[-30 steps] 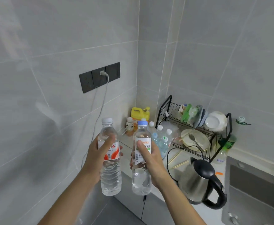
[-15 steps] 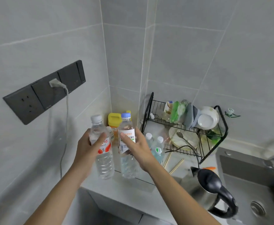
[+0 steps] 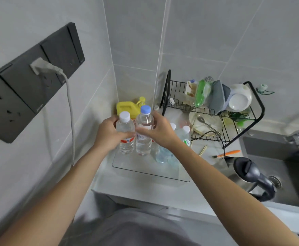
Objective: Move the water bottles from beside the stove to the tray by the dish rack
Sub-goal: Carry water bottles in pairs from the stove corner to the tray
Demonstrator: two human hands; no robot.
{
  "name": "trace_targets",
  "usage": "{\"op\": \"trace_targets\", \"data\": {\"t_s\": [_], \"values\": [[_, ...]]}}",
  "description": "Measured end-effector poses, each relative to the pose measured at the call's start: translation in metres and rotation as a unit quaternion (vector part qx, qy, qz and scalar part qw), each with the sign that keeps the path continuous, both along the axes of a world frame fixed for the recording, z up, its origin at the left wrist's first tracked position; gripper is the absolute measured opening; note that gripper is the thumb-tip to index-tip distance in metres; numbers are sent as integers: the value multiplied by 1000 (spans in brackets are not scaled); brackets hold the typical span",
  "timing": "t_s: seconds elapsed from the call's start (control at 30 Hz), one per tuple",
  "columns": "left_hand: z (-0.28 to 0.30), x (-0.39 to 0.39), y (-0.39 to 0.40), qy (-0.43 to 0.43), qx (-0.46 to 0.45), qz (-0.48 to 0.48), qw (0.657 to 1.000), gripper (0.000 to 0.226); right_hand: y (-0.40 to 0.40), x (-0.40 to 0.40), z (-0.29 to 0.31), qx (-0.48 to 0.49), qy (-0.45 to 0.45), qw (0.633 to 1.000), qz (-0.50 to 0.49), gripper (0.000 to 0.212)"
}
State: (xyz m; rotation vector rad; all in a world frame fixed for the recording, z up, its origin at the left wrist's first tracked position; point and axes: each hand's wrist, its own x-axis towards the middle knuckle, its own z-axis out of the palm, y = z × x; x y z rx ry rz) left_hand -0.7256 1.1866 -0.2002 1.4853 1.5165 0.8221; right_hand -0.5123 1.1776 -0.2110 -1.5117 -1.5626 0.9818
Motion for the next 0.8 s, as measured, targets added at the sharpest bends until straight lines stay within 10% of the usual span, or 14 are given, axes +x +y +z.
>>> {"op": "trace_targets", "data": {"t_s": [0.3, 0.8], "values": [[-34, 31, 14, 130, -32, -38, 990, 58, 4, 25, -29, 37, -269, 962, 32, 64], [-82, 61, 25, 188, -67, -90, 976, 49, -1, 36, -56, -8, -403, 915, 20, 68]]}}
